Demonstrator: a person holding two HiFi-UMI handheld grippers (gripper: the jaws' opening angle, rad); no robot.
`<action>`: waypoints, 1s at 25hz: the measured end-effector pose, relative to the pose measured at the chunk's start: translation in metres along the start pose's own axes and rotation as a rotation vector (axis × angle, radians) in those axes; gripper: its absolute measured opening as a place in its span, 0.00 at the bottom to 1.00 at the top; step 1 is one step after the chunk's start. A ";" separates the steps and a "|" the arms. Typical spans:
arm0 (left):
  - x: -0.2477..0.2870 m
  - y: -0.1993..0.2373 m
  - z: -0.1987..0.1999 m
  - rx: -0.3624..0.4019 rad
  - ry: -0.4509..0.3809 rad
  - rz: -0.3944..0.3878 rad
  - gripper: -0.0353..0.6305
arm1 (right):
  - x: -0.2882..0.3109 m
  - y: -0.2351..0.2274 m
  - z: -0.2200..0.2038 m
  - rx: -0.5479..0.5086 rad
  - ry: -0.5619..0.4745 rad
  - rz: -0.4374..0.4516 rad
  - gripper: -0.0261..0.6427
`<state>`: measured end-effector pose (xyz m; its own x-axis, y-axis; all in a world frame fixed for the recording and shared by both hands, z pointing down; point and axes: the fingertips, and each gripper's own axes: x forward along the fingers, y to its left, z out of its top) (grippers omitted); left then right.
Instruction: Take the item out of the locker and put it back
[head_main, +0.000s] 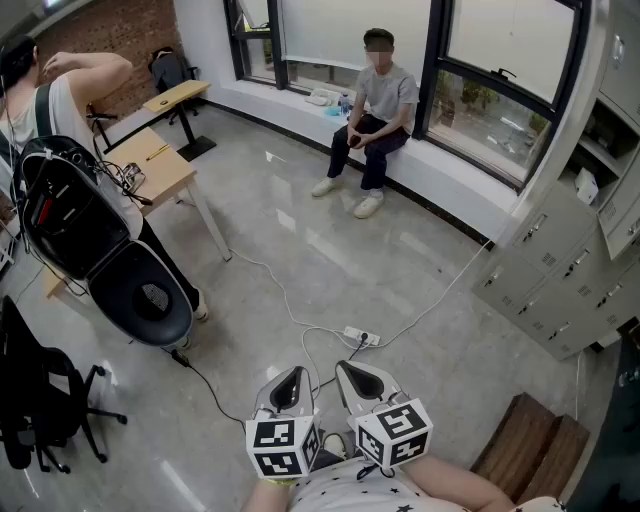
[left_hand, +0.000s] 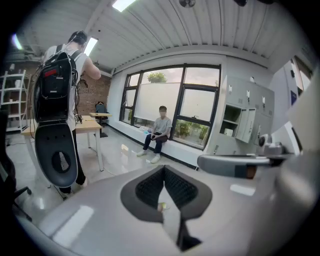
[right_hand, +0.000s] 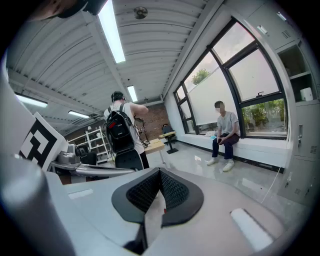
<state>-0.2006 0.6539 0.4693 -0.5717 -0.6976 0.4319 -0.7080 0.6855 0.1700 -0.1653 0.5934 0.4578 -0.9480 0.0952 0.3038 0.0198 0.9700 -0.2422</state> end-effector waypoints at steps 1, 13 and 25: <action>0.001 0.001 0.000 0.015 0.000 -0.004 0.06 | 0.001 0.001 -0.002 0.007 0.000 -0.006 0.04; 0.051 -0.055 -0.011 0.107 0.079 -0.188 0.06 | -0.022 -0.063 -0.014 0.105 -0.002 -0.179 0.04; 0.168 -0.224 0.017 0.191 0.081 -0.342 0.06 | -0.093 -0.251 0.016 0.113 -0.069 -0.373 0.04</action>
<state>-0.1455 0.3797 0.4885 -0.2607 -0.8548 0.4487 -0.9205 0.3602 0.1515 -0.0871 0.3377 0.4758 -0.9025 -0.2782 0.3287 -0.3617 0.9040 -0.2281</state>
